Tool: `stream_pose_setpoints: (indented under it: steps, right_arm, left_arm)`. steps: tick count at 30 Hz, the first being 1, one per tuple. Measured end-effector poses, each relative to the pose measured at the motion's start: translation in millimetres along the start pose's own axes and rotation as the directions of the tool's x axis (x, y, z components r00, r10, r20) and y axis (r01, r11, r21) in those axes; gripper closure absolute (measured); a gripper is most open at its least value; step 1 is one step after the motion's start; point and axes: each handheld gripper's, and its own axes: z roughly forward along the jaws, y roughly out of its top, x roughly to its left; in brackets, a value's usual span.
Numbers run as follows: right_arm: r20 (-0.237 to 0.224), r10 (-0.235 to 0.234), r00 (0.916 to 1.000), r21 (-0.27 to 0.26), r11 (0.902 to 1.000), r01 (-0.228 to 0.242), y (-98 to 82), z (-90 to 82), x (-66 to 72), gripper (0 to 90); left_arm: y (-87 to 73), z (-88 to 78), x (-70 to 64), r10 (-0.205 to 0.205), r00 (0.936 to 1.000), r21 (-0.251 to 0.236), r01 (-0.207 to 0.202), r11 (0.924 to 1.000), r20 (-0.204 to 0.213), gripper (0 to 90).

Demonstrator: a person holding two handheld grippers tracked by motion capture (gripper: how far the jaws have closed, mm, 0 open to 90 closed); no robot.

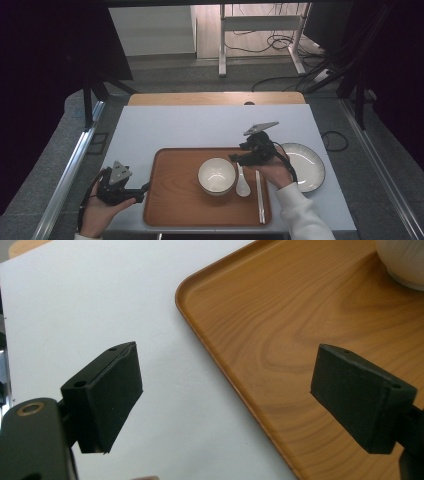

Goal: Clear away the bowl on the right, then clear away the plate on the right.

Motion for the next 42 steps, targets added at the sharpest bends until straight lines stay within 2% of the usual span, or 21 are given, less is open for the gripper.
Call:
stream_pose_setpoints:
  steps: [4, 9, 12, 16, 19, 23, 29, 36, 38, 39, 42]
  right_arm:
    - [0.006, 0.022, 0.9998, -0.068, 0.9974, -0.021, -12.5, -28.1, -7.1, 31.2]
    - [0.015, 0.032, 0.9994, -0.119, 0.9925, -0.03, -31.3, -58.8, -17.8, 29.9]
    - [0.039, 0.044, 0.9983, -0.136, 0.99, -0.039, -44.3, -76.8, -25.8, 29.9]
    - [0.064, 0.095, 0.9934, -0.157, 0.984, -0.084, -63.4, -97.3, -39.3, 29.8]
    - [0.075, 0.152, 0.9855, -0.155, 0.9781, -0.139, -74.6, -107.7, -51.8, 29.1]
    - [0.095, 0.181, 0.9788, -0.154, 0.9741, -0.166, -84.8, -116.3, -64.7, 28.5]
    - [0.106, 0.202, 0.9736, -0.17, 0.9684, -0.183, -87.2, -122.5, -73.5, 28.4]
    - [0.164, 0.198, 0.9663, -0.149, 0.9734, -0.174, -93.5, -126.9, -81.5, 29.8]
    - [0.182, 0.204, 0.9618, -0.138, 0.9739, -0.18, -96.8, -127.4, -85.4, 29.8]
    - [0.187, 0.208, 0.96, -0.134, 0.9737, -0.185, -98.8, -128.0, -87.6, 29.9]
    - [0.215, 0.229, 0.9494, -0.126, 0.9704, -0.206, -106.2, -130.7, -95.8, 31.1]
  left_arm:
    - [0.8, -1.4, 1.0, -0.002, 1.0, -0.004, 0.002, 1.0, -0.002, 12.8]
    - [2.2, -1.8, 1.5, 0.0, 1.0, -0.009, 0.0, 1.0, -0.004, 12.8]
    - [2.2, -1.9, 1.3, -0.007, 1.0, -0.018, 0.007, 0.9998, -0.005, 12.8]
    - [1.7, -3.8, 1.6, 0.001, 0.9999, -0.026, -0.001, 0.9997, -0.013, 13.0]
    - [2.9, -6.8, 1.4, -0.003, 0.9999, -0.047, 0.003, 0.9989, -0.014, 13.0]
    - [2.3, -6.1, 1.0, -0.004, 0.9999, -0.043, 0.003, 0.9991, -0.013, 13.0]
    - [1.7, -5.6, 0.4, -0.001, 0.9999, -0.036, 0.001, 0.9993, -0.011, 12.9]
    - [2.8, -3.7, 1.0, 0.003, 1.0, -0.031, -0.003, 0.9995, -0.01, 13.0]
    - [3.6, -2.2, -0.5, -0.002, 1.0, -0.038, 0.002, 0.9993, -0.005, 13.0]
    - [4.0, -2.2, -0.2, 0.009, 1.0, -0.029, -0.009, 0.9995, -0.005, 13.0]
    - [4.3, -0.4, -1.6, 0.003, 1.0, -0.032, -0.003, 0.9995, -0.001, 13.0]
